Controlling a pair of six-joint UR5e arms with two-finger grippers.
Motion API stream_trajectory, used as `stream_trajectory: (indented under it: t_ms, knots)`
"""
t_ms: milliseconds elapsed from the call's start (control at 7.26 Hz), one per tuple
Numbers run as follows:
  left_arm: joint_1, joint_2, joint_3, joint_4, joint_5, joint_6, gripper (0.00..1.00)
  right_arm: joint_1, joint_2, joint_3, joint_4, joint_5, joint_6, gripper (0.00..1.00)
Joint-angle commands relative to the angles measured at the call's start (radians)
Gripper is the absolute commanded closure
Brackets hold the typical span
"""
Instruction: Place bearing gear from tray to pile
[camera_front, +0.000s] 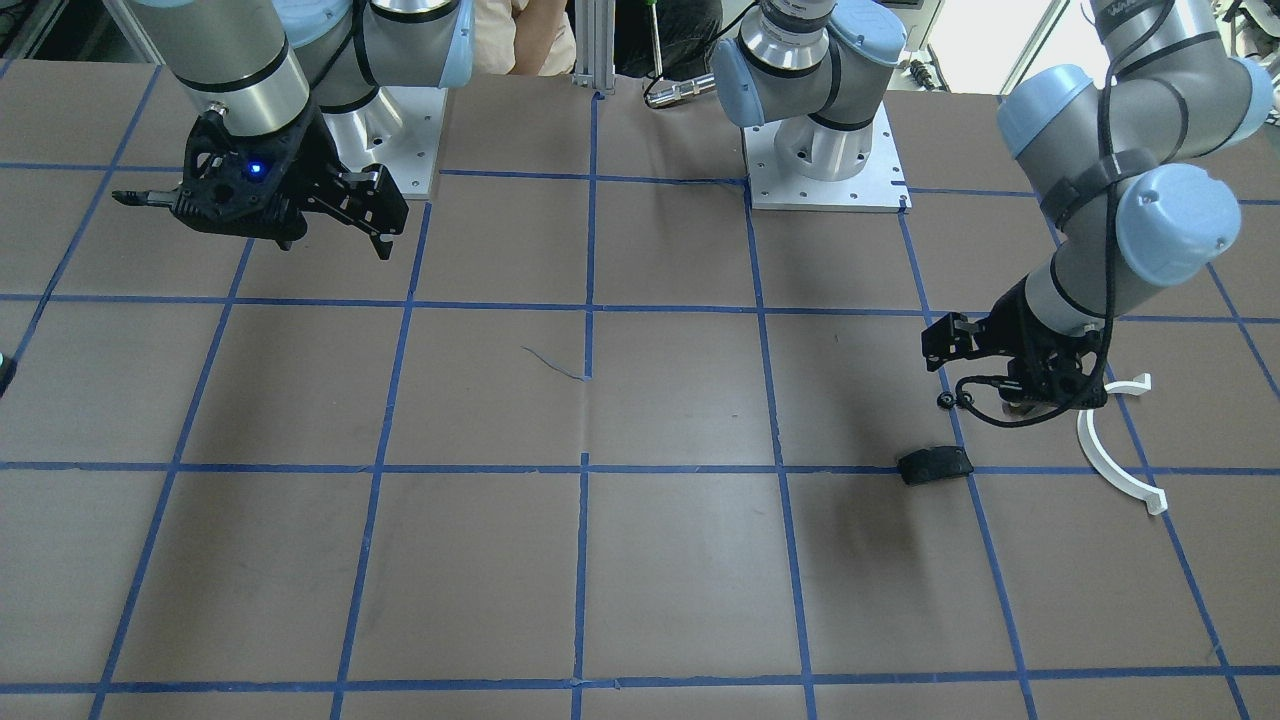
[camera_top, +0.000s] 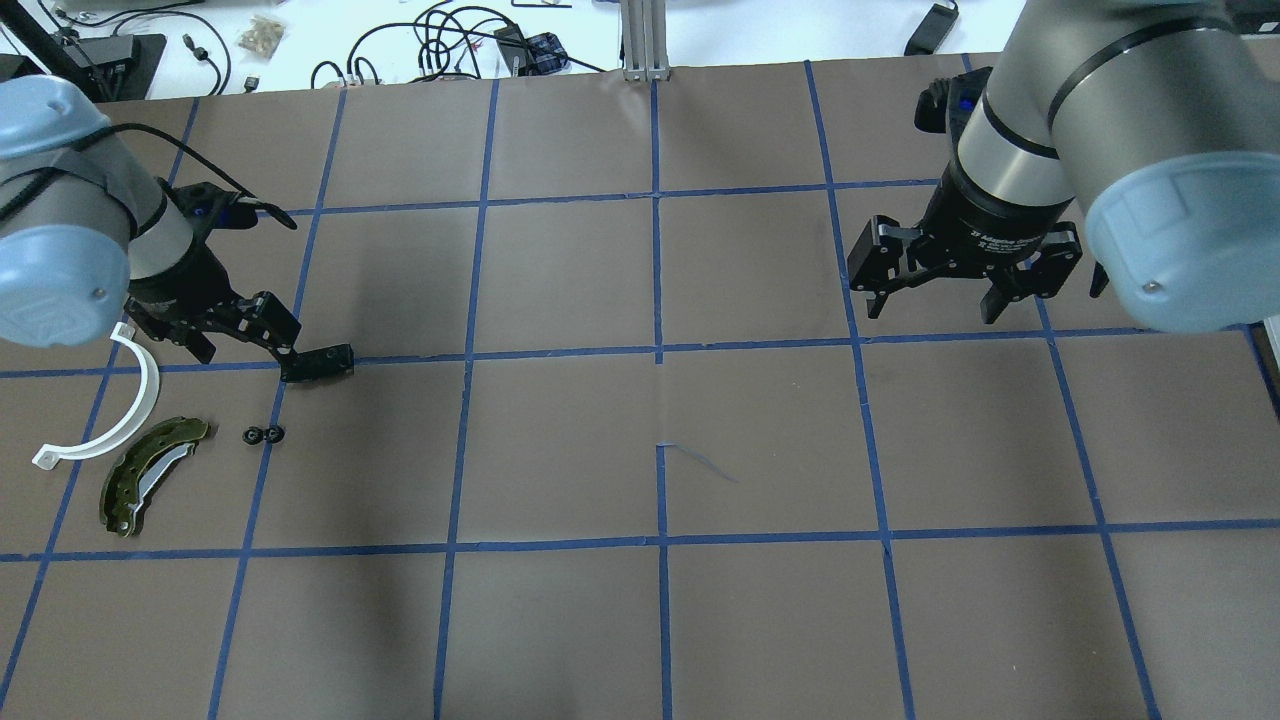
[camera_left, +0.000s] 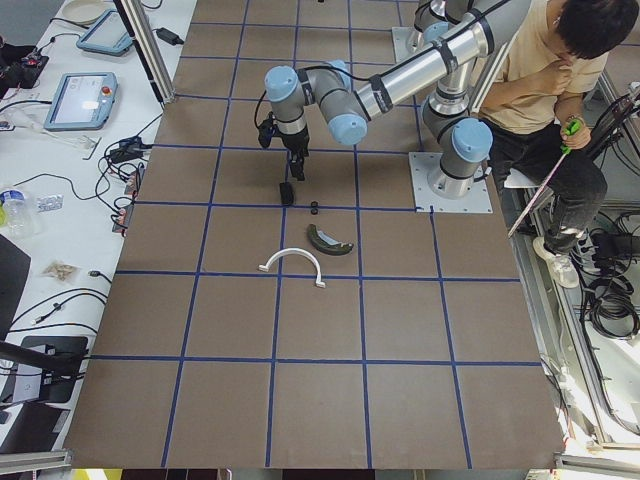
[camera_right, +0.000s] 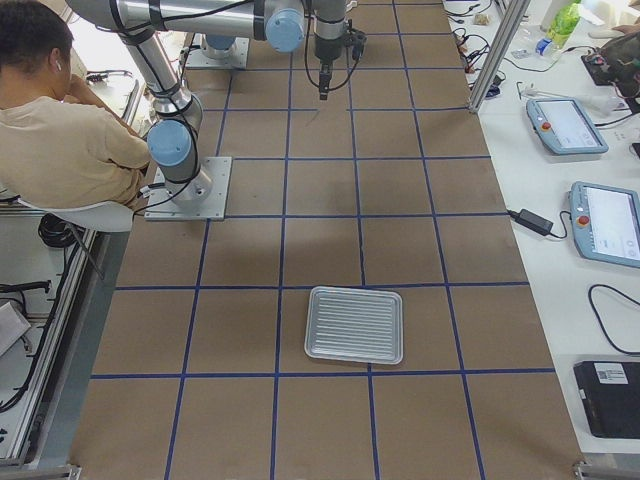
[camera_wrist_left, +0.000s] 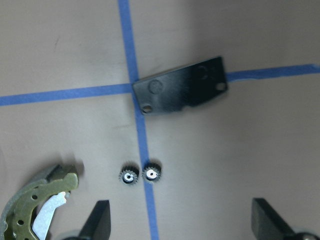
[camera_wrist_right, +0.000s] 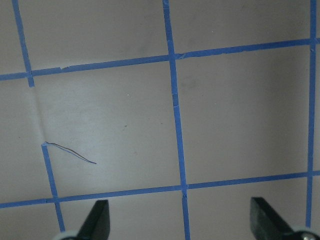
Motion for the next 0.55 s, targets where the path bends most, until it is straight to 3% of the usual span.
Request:
stream_trajectory:
  t_ms: [0, 413]
  knots:
    - [-0.063, 0.081, 0.099, -0.157, -0.01, -0.05, 0.0, 0.001, 0.0, 0.0, 0.002, -0.002, 0.004, 0.0]
    - [-0.069, 0.169, 0.215, -0.28, -0.008, -0.083, 0.0, 0.001, -0.001, 0.002, 0.003, -0.002, 0.002, 0.0]
